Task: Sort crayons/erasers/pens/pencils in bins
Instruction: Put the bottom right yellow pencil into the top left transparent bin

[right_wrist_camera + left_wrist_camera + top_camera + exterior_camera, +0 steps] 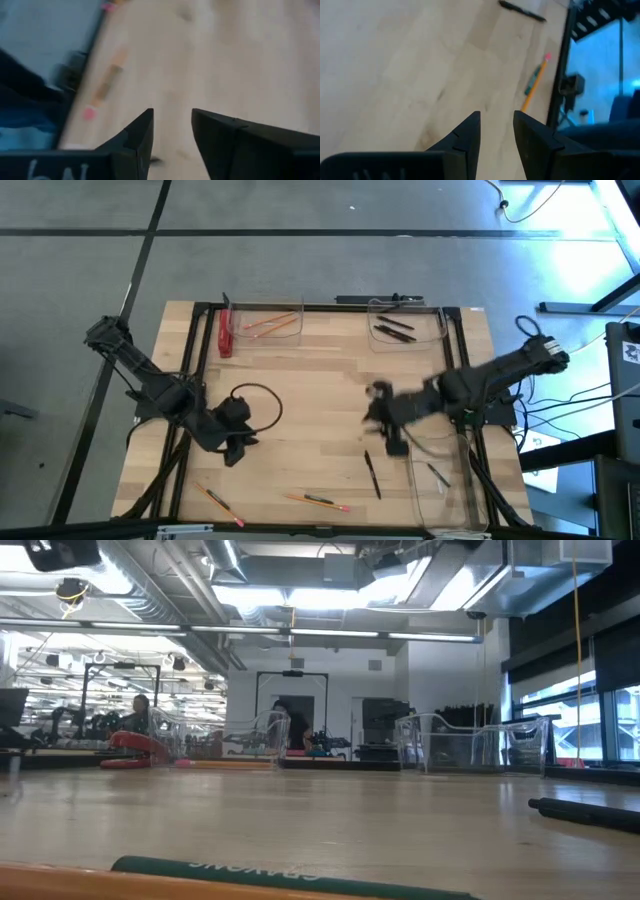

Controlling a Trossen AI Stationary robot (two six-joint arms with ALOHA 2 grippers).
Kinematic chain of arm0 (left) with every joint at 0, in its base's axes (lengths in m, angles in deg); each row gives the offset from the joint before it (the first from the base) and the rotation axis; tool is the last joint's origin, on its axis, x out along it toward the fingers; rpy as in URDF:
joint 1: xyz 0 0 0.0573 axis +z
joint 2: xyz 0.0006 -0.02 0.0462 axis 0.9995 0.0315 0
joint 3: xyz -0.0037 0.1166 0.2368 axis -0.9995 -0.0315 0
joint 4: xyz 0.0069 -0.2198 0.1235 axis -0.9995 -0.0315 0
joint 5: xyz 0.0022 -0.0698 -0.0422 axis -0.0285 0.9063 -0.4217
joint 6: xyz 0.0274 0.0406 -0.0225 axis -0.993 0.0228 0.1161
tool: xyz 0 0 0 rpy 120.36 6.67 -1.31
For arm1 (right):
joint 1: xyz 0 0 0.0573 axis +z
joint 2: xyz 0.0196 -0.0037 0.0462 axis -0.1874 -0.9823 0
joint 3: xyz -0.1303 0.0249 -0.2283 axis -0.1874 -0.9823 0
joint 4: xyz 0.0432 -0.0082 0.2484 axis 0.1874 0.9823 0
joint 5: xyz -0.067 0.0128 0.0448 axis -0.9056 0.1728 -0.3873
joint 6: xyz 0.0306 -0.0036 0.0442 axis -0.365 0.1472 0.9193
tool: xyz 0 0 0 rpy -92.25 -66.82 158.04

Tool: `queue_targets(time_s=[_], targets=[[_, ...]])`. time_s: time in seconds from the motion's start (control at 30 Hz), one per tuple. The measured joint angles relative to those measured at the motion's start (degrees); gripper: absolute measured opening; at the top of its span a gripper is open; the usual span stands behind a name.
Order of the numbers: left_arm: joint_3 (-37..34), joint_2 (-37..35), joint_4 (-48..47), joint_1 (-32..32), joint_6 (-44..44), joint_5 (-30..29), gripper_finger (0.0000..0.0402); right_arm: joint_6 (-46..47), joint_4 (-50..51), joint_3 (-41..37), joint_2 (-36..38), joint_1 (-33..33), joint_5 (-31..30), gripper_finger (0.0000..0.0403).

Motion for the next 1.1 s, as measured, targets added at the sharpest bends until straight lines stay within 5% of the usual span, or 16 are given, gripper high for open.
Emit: queue_targets(time_s=[0.4,1.1], targets=[[0.0,0.04,0.02,-10.52,-1.22,-4.05,0.011,17.37,-23.66,0.02,-16.75,13.08,0.01,0.0135],[0.0,0.04,0.31,-12.6,-7.17,-7.76,0.011,22.98,-23.36,6.97,-37.27,18.2,-0.01,0.0135]])
